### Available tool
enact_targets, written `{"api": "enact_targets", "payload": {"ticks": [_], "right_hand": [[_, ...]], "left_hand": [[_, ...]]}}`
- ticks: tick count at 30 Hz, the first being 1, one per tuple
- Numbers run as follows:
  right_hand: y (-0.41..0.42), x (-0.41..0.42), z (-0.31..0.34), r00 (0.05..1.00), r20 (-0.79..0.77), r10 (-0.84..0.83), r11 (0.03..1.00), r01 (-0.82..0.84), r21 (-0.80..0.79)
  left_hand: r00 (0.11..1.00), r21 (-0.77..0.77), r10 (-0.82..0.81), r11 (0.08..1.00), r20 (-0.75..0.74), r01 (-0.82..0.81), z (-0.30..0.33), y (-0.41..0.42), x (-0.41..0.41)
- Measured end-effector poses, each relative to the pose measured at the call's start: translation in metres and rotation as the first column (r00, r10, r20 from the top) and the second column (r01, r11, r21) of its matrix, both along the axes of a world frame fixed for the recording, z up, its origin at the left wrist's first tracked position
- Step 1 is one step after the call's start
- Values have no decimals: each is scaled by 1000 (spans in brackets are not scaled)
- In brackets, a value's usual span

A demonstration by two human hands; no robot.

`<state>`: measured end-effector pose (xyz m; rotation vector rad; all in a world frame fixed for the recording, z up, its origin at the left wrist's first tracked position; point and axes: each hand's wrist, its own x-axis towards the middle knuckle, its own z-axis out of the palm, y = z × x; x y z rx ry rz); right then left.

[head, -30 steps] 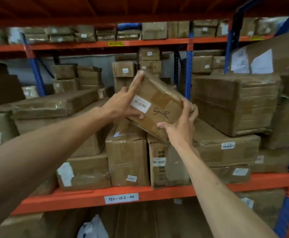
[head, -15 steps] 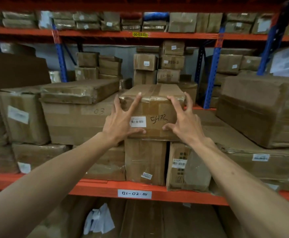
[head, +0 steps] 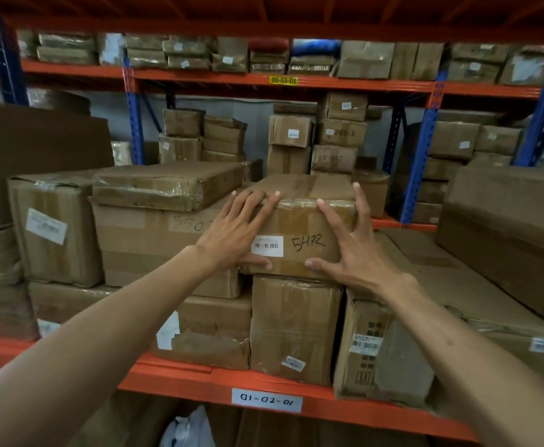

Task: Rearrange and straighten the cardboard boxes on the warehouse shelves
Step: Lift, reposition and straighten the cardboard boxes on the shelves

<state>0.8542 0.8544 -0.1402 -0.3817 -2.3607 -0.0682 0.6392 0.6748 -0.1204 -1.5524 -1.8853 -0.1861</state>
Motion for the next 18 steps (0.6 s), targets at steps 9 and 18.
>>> {"api": "enact_targets", "payload": {"ticks": [9, 18], "right_hand": [[25, -19, -2, 1000, -14, 22, 997, -23, -71], [9, -22, 1, 996, -91, 15, 988, -29, -152]], "left_hand": [[993, 25, -14, 1000, 113, 12, -3, 20, -6], [937, 128, -123, 988, 327, 85, 16, 18, -7]]}}
